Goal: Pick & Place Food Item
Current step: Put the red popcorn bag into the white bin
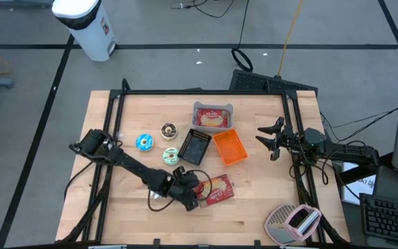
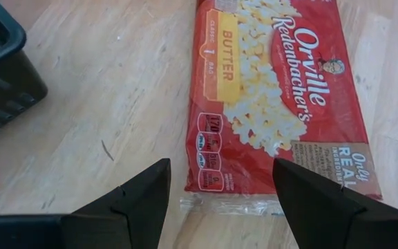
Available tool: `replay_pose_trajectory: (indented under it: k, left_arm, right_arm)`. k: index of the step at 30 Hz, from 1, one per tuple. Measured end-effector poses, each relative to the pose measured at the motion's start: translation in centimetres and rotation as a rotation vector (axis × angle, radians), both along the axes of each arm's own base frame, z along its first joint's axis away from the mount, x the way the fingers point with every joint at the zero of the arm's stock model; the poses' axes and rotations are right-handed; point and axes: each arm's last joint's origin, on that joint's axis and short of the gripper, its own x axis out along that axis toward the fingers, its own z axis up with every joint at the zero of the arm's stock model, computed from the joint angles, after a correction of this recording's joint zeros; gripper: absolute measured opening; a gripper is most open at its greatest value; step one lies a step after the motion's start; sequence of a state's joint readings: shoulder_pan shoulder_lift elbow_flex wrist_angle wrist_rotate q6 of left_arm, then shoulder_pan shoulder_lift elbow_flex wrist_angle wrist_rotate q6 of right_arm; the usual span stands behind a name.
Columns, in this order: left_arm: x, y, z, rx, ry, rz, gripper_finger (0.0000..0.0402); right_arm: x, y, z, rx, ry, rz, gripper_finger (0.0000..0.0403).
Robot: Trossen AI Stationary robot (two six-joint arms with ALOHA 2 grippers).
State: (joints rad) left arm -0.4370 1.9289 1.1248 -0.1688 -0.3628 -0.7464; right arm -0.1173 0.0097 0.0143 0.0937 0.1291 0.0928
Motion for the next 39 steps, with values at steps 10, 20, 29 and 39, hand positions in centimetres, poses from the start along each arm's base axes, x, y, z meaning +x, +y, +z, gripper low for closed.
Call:
replay_pose_trajectory:
  k: [10, 20, 29, 39]
  left_arm:
    - [0.1, 0.0, 0.0, -0.014, -0.006, 0.014, 0.0253]
    - [0.1, 0.0, 0.1, -0.016, -0.012, 0.017, 0.0253]
    - [0.2, 0.0, -0.4, -0.004, -0.002, 0.017, 0.0253]
    - [0.6, 0.2, -1.8, 0.054, 0.017, -0.032, 0.0253]
  right_arm:
    - [0.0, 0.0, 0.0, 0.000, 0.000, 0.000, 0.0167]
    - [0.0, 0.0, 0.0, 0.000, 0.000, 0.000, 0.0167]
    - [0.0, 0.0, 0.0, 0.000, 0.000, 0.000, 0.0167]
    - [0.0, 0.0, 0.0, 0.000, -0.001, 0.000, 0.0167]
